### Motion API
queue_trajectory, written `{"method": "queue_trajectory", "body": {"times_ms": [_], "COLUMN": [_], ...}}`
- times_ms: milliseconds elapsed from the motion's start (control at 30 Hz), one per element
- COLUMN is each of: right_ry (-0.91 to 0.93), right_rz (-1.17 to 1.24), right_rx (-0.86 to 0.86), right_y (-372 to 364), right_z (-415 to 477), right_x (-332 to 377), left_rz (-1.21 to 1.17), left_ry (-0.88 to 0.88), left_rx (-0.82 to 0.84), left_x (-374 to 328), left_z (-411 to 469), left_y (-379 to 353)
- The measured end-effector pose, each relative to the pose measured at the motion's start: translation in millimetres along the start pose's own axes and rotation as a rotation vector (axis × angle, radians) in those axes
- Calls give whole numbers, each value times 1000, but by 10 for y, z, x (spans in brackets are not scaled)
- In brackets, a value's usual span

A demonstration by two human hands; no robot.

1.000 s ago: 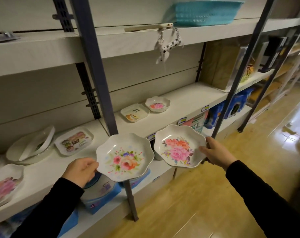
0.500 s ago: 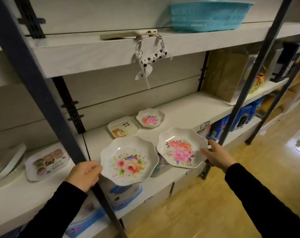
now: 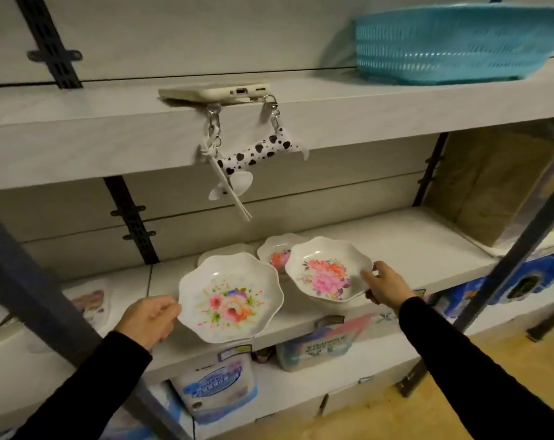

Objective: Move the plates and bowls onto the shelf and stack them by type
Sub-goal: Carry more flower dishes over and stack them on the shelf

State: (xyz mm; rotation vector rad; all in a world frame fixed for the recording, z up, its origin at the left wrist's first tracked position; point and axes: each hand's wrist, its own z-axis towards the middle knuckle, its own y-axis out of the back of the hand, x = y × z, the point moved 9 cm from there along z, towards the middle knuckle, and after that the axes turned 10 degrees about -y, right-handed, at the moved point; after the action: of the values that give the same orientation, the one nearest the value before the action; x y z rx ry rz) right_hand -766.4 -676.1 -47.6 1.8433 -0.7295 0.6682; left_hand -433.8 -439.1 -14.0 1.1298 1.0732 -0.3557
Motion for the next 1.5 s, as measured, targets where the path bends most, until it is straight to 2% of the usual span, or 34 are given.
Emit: {"method": "queue_trajectory", "body": {"times_ms": [233,467,667,967,1100,1267,1500], "right_ry": [130,76,29,-21,2,59,26], "right_rz": [-152,-72,-110,-213,-247,-341,-227], "right_rx": [142,291,292,312,281,363,382], "right_y": [-129,-547,-882,-1130,-1114,-1116,-788], "right_z": [750,1155,1339,1373,1363,1295,1416], "right_x": [398,535,511,402,453,405,185], "left_rz": [30,145,224,168,152,156,183], "left_ry": [64,151,191,212,218,213,172], "left_rx": [-191,-337,-342,-378,-383,-354,-261], "left_x": [-217,-283,-290,-200,-172,-133,-210], "left_z": [158,107,83,179,253,391,863], "left_y": [-187,-209,-166,-232,-272,-361,-679]}}
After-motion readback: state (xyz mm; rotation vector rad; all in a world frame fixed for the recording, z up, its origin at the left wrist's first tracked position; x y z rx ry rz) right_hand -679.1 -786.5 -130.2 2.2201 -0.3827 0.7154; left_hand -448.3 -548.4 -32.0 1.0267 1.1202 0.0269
